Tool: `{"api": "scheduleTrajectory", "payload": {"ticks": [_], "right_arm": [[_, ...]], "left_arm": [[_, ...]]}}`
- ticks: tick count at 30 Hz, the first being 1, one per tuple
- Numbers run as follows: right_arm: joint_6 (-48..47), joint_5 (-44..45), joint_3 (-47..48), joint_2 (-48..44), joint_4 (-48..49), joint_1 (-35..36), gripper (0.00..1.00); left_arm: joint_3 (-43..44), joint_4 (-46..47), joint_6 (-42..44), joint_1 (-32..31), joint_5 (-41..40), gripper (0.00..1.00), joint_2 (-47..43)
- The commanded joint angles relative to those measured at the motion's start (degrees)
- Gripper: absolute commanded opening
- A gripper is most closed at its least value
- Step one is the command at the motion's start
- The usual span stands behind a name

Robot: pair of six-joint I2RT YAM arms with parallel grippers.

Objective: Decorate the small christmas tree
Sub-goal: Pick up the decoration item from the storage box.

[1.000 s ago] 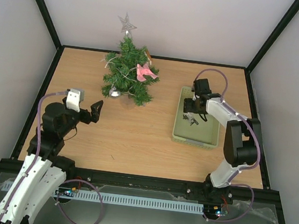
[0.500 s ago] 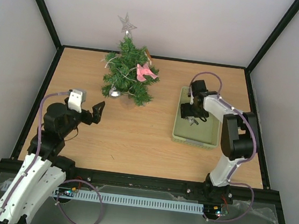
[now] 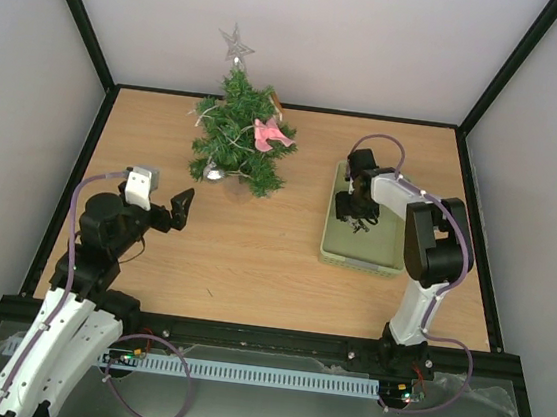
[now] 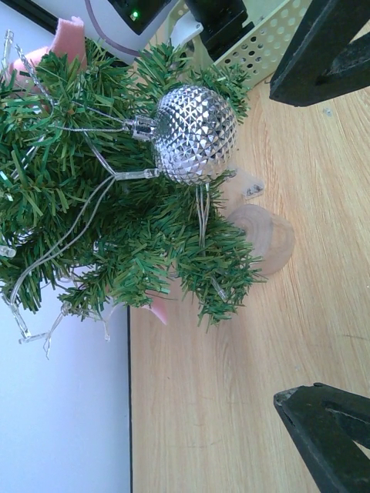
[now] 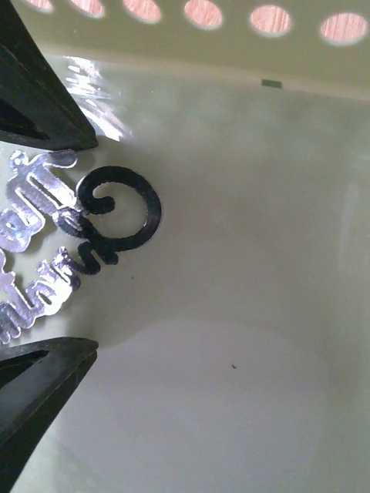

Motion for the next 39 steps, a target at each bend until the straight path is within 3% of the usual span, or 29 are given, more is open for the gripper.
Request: {"api": "scheduleTrajectory", "payload": {"ticks": [1,15,22,27,32,39], "right_arm": [[2.0,0.2,0.1,1.7,0.8,0.2,0.63],[5.9,2.4,1.8,0.5,4.7,-0.4,0.31],[6.2,4.2,1.4,-1.3,5.7,-0.4,0.22],[6.7,3.9,1.3,-1.8,4.9,-0.4,0.22],[7.8,3.7,0.3,-3.5,4.1,-0.5,0.36],[8.3,0.4,-1.7,-2.7,4.0,-1.4,0.38]], "left_arm": [[0.1,-0.3,0.6,-0.1,-0.4,1.0,-0.7],[0.1,-0.2,0.6,-0.1,0.1,1.0,-1.0],[0.1,-0.3,0.6,-0.2,0.1,1.0,-0.9],[0.0,-0.3,0.7,-0.2,0.0,1.0,-0.7],[0.1,-0.4,0.6,-0.2,-0.1,1.0,-0.7],[0.2,-0.4,0.7,-0.2,0.2,1.0,-0.1]]}}
